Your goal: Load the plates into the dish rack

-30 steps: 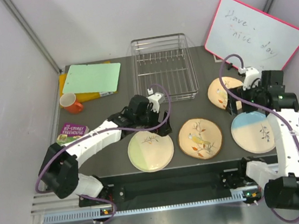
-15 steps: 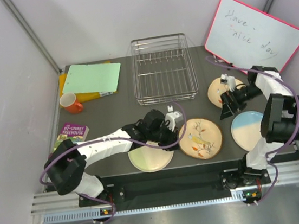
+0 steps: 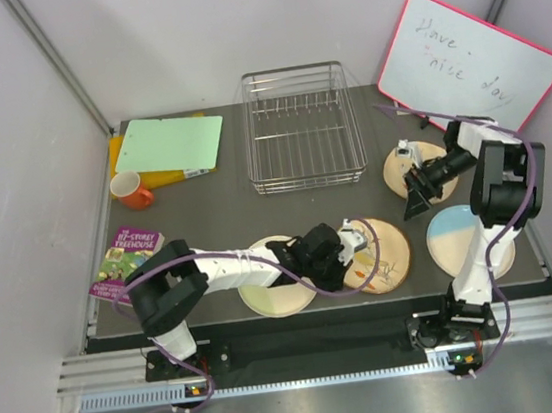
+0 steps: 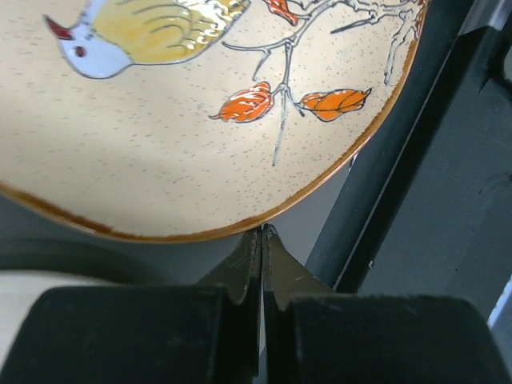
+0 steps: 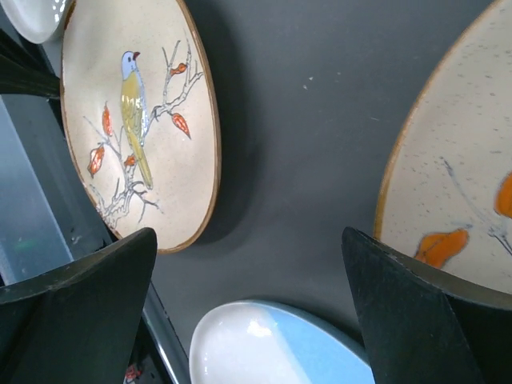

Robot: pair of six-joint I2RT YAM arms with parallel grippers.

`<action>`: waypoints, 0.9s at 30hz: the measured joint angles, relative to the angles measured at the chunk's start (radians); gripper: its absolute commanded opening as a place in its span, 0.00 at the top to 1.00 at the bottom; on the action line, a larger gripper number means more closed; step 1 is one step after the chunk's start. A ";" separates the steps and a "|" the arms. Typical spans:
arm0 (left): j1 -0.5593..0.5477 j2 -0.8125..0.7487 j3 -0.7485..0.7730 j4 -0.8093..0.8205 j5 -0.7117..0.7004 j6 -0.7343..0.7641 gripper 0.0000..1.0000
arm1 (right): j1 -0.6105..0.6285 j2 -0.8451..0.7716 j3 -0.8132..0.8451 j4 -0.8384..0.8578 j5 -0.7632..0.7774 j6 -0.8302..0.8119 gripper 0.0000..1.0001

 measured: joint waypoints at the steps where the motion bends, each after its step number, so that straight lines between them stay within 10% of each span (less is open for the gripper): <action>1: -0.010 0.014 0.003 0.002 -0.006 -0.003 1.00 | 0.001 0.012 0.004 -0.005 0.000 -0.006 0.00; 27: -0.041 0.137 0.118 0.011 -0.055 -0.029 1.00 | 0.146 0.117 -0.026 -0.101 -0.084 -0.107 0.03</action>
